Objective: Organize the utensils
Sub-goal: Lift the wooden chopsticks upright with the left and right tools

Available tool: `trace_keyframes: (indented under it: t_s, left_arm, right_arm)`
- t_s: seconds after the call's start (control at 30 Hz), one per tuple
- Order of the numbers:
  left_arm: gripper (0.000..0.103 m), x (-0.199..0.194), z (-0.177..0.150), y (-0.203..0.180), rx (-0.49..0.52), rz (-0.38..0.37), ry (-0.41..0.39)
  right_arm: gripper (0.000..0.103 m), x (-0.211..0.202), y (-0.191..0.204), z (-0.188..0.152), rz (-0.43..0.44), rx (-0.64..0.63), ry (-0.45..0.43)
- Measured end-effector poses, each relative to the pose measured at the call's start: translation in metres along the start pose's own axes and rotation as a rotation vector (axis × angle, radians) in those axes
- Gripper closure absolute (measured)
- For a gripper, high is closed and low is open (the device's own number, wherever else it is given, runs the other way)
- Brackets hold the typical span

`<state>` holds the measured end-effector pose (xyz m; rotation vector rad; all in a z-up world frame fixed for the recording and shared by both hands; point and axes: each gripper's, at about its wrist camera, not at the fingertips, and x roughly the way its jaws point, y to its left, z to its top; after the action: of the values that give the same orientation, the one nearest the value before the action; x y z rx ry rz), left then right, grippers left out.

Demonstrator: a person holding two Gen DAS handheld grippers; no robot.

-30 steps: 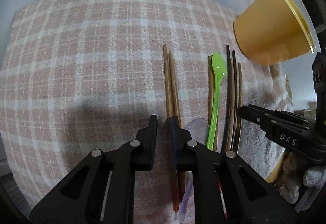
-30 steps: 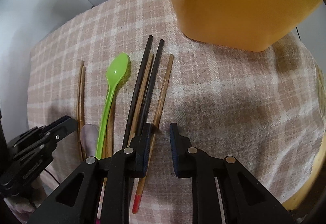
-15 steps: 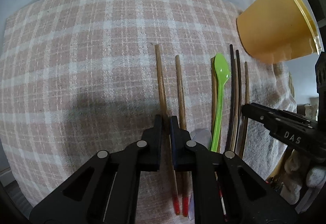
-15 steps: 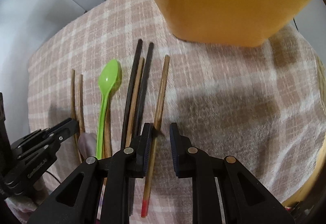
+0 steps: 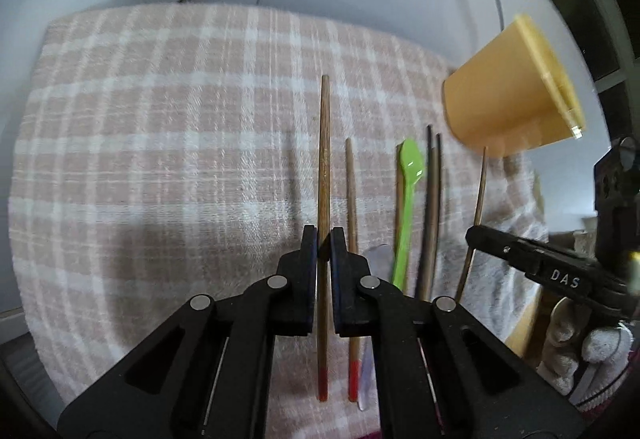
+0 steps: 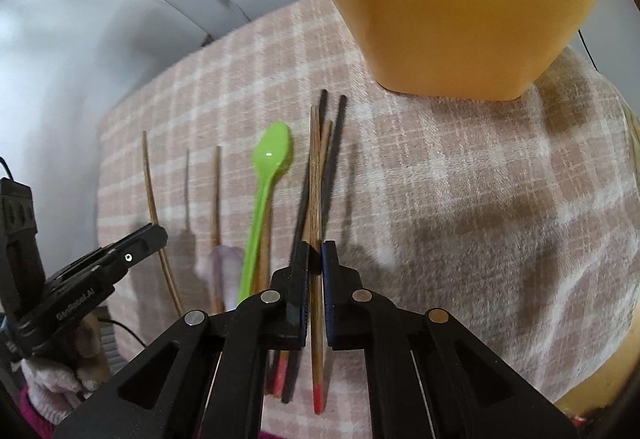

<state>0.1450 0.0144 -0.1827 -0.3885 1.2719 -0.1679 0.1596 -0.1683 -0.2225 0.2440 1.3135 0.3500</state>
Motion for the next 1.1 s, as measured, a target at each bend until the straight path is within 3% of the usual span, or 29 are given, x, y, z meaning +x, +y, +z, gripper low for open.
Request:
trace_keyframes:
  t_s: [0.27, 0.5, 0.8, 1.1]
  left_arm:
    - [0.099, -0.06, -0.014, -0.014, 0.071, -0.031, -0.113]
    - [0.099, -0.096, -0.01, -0.04, 0.13, -0.071, -0.187]
    - [0.099, -0.122, 0.02, -0.09, 0.217, -0.148, -0.282]
    - [0.099, -0.127, 0.065, -0.145, 0.29, -0.193, -0.359]
  right_arm:
    - [0.098, -0.055, 0.009, -0.017, 0.038, -0.085, -0.115]
    - [0.098, -0.106, -0.003, -0.028, 0.053, -0.069, -0.239]
    - [0.098, -0.164, -0.015, -0.027, 0.062, -0.061, -0.377]
    - [0.098, -0.227, -0.031, -0.002, 0.102, -0.031, -0.527]
